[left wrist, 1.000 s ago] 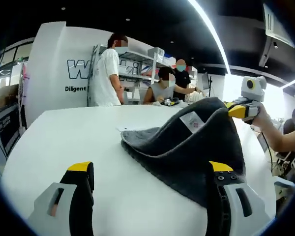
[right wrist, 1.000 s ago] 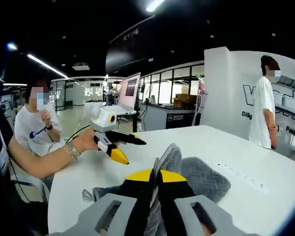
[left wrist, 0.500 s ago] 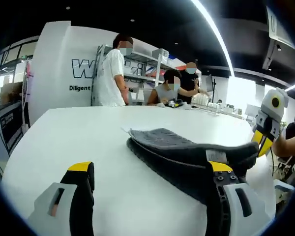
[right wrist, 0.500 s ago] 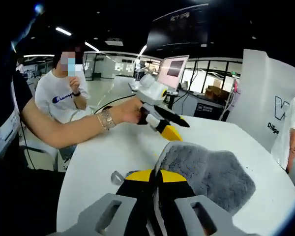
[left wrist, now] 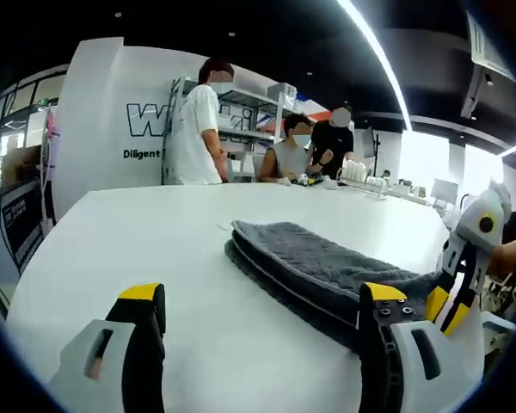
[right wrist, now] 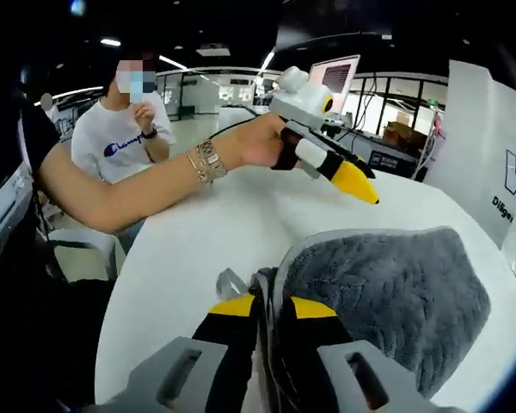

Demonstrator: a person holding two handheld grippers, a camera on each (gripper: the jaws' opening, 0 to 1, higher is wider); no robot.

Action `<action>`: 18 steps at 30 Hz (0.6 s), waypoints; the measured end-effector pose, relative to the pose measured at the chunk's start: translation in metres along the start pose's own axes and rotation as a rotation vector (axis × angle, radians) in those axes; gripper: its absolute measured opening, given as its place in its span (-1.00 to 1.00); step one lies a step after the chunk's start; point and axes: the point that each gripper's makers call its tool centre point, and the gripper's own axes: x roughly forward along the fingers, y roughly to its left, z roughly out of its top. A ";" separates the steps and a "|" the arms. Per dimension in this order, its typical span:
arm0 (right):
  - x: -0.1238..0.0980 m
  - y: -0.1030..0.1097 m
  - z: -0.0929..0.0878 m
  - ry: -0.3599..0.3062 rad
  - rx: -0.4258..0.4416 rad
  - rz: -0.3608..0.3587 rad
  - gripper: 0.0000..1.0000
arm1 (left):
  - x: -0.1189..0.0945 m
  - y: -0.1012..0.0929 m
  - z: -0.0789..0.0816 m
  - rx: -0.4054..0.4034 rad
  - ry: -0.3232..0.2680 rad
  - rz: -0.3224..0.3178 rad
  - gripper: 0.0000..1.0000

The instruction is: Open the folded towel by lifting each exposed corner and separating the folded layers until the towel lies flat within the target outline without major curled edges

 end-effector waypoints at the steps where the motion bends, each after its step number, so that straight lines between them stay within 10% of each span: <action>1: 0.001 0.001 -0.002 -0.001 0.004 0.003 -0.69 | 0.001 0.002 0.000 -0.003 0.003 0.001 0.84; 8: -0.008 0.000 0.008 -0.058 0.019 -0.018 -0.38 | 0.001 0.004 0.004 -0.003 -0.012 0.001 0.84; 18: -0.061 -0.046 0.025 -0.196 0.102 -0.232 0.30 | -0.005 -0.006 0.010 -0.014 -0.046 -0.015 0.84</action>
